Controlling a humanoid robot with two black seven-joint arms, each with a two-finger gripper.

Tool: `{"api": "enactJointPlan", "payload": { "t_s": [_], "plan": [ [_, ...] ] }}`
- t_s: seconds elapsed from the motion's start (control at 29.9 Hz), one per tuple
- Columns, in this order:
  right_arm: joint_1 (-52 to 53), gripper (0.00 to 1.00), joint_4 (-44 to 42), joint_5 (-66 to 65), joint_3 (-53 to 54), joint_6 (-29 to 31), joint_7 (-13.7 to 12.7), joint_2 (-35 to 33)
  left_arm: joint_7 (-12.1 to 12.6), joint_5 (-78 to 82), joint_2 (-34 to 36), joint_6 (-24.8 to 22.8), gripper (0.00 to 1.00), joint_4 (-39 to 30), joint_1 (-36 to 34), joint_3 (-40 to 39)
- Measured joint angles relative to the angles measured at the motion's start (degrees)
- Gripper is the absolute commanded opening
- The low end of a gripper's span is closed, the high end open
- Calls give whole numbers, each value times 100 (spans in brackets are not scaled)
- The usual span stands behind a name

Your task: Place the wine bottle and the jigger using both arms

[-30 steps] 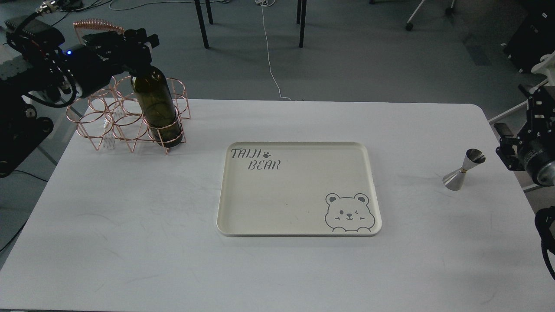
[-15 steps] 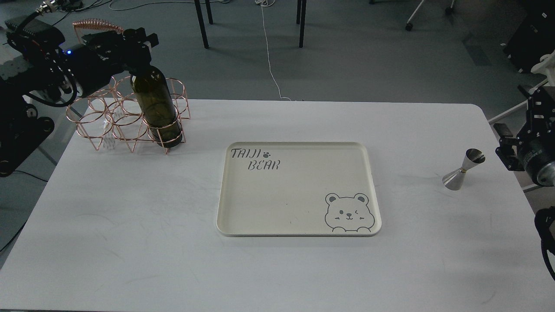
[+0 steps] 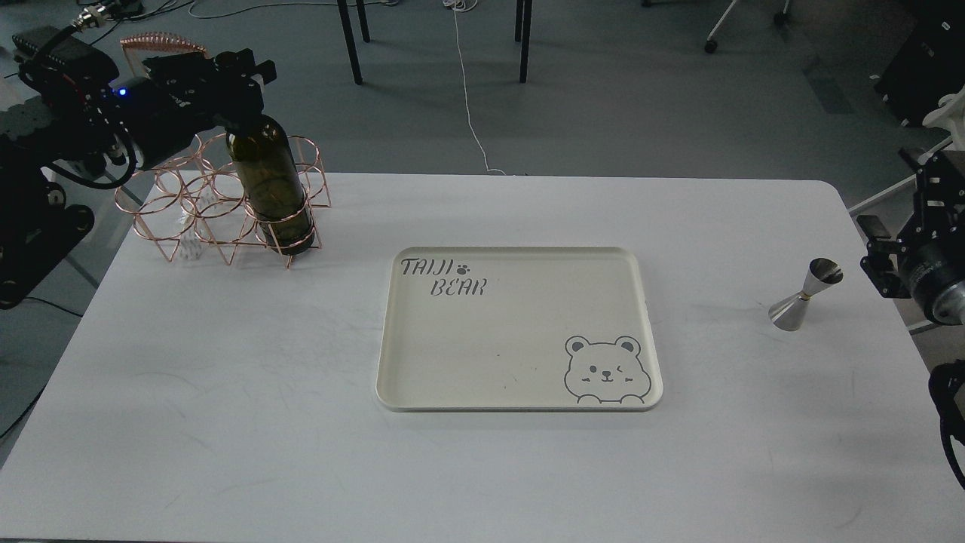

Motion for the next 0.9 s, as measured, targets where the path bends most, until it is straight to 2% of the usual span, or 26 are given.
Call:
{"api": "enactJointPlan", "payload": {
  "t_s": [0.03,0.07,0.1,0.13,0.17,0.33,0.67,0.9],
  "plan": [
    [-1,94,0,-1,0,1,0,0,3,0,0,4,8,0,0,0],
    [-3,94,0,-1,0,2,0,0,9,0,-2,6,20,0,0,0],
    [-5,94,0,-1,0,2,0,0,18,0,-5,10,37,0,0,0],
    [-5,94,0,-2,0,2,0,2,26,-5,-9,11,70,1,0,0],
    [-5,94,0,-2,0,3,0,5,37,-17,-13,13,95,4,0,0],
    [-7,94,0,-3,0,3,0,32,155,-184,-32,133,97,70,21,-41],
    [-11,94,-15,-11,0,3,0,44,144,-344,-20,176,98,84,3,16],
    [-9,97,-49,-21,8,3,0,44,112,-577,413,26,98,-30,58,22]
  ]
}}
